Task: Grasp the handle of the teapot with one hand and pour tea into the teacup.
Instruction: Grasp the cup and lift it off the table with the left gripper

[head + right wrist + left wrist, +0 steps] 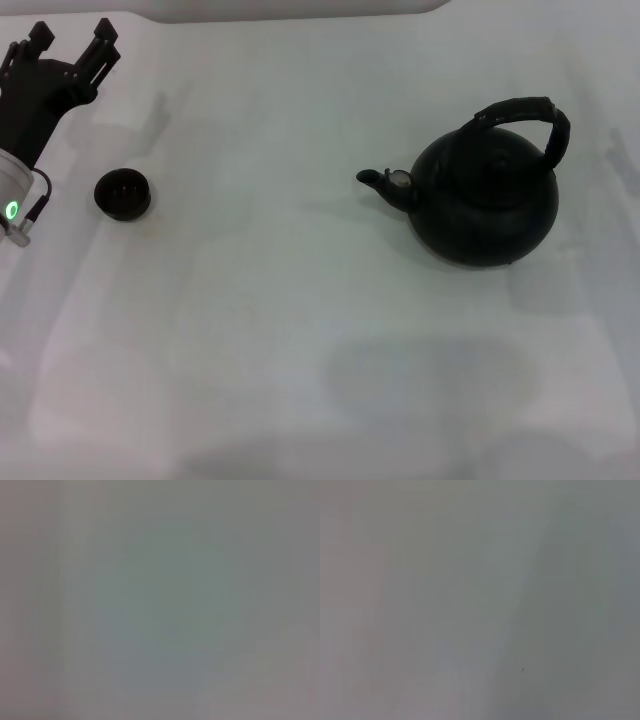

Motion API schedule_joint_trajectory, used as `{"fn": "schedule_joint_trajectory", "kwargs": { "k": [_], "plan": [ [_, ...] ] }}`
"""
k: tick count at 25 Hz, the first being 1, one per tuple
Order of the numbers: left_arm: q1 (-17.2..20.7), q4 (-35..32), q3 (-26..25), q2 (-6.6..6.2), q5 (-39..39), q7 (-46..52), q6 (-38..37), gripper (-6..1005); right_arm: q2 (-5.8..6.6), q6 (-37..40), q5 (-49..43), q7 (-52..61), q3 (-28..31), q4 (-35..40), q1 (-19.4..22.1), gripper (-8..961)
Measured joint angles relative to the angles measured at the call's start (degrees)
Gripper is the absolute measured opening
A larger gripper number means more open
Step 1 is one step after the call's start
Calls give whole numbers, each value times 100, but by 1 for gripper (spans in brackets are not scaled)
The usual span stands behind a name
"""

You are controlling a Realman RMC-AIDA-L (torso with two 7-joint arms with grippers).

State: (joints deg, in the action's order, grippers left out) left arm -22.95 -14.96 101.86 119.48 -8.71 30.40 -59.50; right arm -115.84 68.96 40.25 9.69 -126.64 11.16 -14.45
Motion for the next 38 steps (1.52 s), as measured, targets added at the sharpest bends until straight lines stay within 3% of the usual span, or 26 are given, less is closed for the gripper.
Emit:
{"fn": "schedule_joint_trajectory", "kwargs": {
  "k": [16,20,28,35,38],
  "plan": [
    [-35,-8,-55,-10,0,-22,-9,865,0,-58,0,-16,9,0,-21,874],
    [-160,-34,-3,-49,67,362,132,865,0,-93,0,-17,4,0,-31,873],
    [-823,-42,-15,-449,1132,2065,987,867,14,-137,0,-26,9,1,-43,872],
    [-1502,-79,-5,-974,3204,3955,1918,865,19,-155,0,-28,9,0,-50,871],
    [-1614,-283,-35,-1182,4252,4922,2055,865,18,-174,0,-29,9,-7,-49,870]
  ]
}}
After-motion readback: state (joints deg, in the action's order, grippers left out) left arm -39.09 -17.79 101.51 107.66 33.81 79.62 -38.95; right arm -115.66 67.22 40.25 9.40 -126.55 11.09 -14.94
